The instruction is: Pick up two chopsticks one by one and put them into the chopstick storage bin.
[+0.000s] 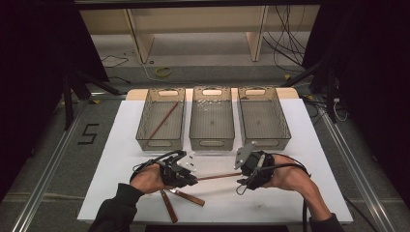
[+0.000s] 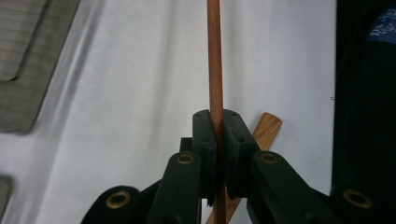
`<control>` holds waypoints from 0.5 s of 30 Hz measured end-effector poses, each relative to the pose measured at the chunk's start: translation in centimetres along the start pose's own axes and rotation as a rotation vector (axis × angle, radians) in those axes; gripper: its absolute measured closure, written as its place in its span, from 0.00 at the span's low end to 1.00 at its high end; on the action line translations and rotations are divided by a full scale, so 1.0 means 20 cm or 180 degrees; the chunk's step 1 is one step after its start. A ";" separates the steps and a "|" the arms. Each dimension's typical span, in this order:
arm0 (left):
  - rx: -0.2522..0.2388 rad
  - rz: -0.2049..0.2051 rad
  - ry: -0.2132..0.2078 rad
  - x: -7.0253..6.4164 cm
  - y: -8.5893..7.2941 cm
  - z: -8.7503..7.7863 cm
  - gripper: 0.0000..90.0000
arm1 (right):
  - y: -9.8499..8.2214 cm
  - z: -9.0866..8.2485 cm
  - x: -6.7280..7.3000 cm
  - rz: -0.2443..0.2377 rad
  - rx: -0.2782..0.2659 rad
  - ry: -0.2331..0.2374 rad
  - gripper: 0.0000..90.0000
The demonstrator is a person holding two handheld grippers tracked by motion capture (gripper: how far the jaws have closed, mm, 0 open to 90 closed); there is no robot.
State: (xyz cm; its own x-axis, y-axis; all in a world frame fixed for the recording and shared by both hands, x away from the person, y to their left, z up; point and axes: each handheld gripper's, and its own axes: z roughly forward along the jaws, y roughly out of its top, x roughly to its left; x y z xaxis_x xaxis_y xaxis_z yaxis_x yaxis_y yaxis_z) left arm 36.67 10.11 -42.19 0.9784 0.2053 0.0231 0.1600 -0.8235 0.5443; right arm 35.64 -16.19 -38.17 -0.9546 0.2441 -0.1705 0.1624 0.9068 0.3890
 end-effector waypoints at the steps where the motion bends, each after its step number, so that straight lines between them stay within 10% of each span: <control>1: -0.0008 -0.0035 0.0026 0.01 -0.01 -0.01 0.94 | -0.01 -0.01 -0.01 0.0080 -0.0084 -0.0024 0.47; 15: -0.0290 -0.0682 0.0450 0.13 -0.10 -0.15 0.94 | -0.11 -0.03 -0.09 0.0977 -0.0880 -0.0208 0.39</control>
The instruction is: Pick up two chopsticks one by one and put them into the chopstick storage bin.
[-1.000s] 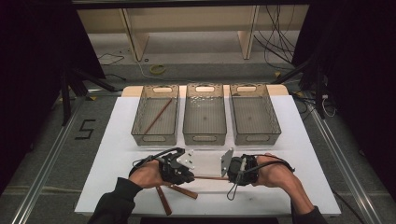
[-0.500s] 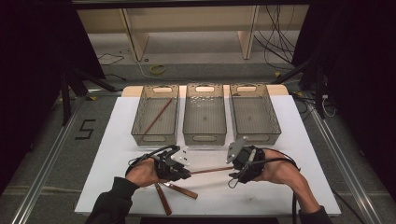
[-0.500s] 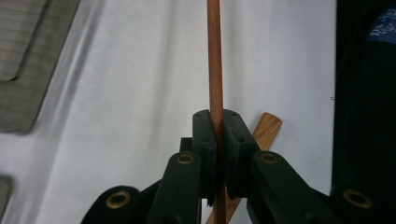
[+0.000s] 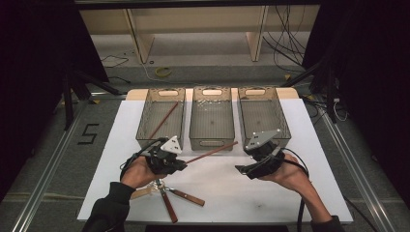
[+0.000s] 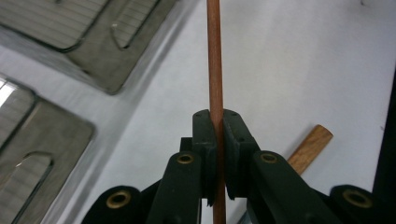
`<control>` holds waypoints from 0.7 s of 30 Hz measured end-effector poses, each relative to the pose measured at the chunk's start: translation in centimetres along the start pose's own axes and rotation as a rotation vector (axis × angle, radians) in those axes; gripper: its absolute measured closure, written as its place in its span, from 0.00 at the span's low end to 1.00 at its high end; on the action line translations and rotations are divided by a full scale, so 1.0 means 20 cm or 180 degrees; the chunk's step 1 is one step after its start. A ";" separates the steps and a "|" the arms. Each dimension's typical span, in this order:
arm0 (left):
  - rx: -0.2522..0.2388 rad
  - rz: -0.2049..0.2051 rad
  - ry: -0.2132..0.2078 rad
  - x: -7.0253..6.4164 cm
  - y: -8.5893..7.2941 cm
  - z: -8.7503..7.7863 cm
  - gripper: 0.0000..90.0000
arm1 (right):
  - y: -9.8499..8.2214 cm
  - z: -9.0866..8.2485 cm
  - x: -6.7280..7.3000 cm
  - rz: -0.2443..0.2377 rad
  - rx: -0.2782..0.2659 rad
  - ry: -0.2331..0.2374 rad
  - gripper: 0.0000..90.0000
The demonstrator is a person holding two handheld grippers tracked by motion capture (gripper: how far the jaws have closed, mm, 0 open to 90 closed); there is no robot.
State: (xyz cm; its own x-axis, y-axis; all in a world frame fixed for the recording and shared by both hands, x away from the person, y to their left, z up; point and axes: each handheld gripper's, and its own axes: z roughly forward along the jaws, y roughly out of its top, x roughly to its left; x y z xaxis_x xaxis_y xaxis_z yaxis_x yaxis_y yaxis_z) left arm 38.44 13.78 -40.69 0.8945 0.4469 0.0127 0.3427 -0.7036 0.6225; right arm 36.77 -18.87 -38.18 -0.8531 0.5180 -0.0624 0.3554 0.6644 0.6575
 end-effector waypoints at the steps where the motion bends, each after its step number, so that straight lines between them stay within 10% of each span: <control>1: -0.0015 -0.0036 0.0023 0.01 0.00 -0.01 0.94 | -0.01 0.00 0.00 0.0035 -0.0031 -0.0032 0.39; 21: -0.0450 -0.0791 0.0515 0.24 -0.08 -0.17 0.94 | -0.18 0.02 -0.04 0.0563 -0.0201 -0.0136 0.34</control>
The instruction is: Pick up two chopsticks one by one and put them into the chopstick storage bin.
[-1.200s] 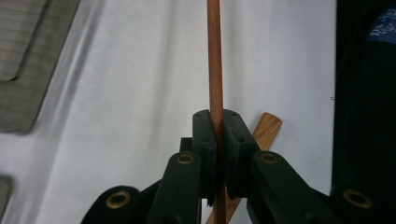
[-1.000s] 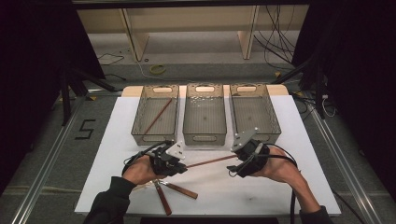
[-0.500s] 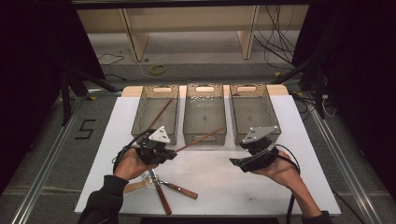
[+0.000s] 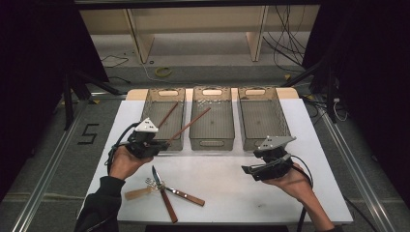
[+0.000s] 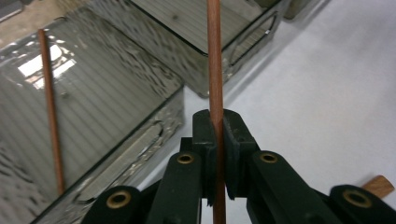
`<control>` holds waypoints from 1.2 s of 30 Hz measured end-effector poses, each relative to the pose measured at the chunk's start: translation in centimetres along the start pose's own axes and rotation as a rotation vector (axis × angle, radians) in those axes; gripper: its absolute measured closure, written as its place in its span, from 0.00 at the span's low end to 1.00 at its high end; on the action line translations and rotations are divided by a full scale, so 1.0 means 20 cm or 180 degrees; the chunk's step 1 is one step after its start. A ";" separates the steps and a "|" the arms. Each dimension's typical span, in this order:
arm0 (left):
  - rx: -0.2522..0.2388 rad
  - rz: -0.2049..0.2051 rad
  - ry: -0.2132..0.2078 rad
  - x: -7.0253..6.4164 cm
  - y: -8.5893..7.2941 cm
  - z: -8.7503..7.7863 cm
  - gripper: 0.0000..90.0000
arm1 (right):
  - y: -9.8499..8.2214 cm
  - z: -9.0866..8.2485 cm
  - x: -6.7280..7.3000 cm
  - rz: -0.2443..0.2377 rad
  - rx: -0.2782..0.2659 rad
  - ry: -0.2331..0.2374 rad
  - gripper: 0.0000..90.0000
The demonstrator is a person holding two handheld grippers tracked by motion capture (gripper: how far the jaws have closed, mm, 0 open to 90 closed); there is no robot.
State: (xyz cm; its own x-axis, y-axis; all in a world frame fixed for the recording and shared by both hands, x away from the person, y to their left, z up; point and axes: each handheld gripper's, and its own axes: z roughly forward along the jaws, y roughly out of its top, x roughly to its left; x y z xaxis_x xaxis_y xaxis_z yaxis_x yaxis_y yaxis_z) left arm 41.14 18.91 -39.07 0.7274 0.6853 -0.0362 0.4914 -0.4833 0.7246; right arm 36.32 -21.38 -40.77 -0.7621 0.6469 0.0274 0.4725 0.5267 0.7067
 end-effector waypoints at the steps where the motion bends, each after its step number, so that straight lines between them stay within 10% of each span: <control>1: -0.0008 -0.0016 0.0020 0.01 0.00 0.00 0.94 | -0.01 0.00 0.00 0.0016 -0.0009 -0.0010 0.34; 36: 0.0033 -0.0770 0.0449 0.43 0.09 0.14 0.94 | -0.12 -0.03 0.03 0.0104 -0.0071 -0.0042 0.30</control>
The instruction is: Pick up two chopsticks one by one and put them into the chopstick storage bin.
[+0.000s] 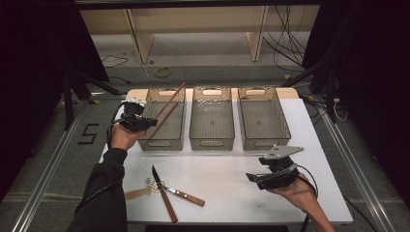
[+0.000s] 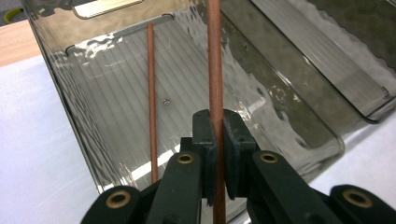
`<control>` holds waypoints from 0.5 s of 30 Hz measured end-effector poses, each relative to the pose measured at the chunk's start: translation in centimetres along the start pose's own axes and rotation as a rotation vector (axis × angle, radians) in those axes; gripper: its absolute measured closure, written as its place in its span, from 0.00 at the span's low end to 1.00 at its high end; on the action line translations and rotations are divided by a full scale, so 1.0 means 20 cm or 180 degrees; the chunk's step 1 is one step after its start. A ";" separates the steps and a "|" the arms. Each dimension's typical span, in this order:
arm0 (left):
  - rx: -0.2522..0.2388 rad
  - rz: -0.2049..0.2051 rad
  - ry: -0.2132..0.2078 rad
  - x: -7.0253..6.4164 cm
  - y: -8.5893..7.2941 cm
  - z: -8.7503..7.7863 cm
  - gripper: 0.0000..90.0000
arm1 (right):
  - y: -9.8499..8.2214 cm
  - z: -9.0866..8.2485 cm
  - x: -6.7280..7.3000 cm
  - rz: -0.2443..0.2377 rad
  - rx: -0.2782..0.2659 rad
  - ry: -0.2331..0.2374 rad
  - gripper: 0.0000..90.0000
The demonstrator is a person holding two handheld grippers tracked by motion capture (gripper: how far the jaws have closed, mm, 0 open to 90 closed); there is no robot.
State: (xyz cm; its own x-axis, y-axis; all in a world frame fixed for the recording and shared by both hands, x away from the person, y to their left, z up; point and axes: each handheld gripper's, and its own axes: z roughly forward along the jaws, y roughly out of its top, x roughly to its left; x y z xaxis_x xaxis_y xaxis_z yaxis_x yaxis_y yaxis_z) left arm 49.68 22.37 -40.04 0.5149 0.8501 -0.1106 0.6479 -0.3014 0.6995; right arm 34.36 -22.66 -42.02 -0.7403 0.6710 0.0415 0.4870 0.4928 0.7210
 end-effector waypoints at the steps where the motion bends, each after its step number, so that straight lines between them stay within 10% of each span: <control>1: 0.0023 -0.0012 0.0013 0.01 0.00 0.01 0.94 | 0.00 0.00 0.00 0.0000 0.0004 0.0002 0.30; 15: 0.0135 -0.0209 0.0101 0.05 -0.01 0.09 0.92 | 0.00 -0.01 0.00 -0.0007 0.0009 0.0035 0.30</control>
State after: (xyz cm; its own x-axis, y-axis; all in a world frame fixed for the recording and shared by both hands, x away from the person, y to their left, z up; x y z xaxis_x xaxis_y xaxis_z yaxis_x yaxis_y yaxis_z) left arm 51.08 22.46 -41.67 0.4530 0.8816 -0.1323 0.7032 -0.2622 0.6609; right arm 34.30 -22.78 -41.97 -0.7465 0.6638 0.0474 0.4867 0.4960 0.7191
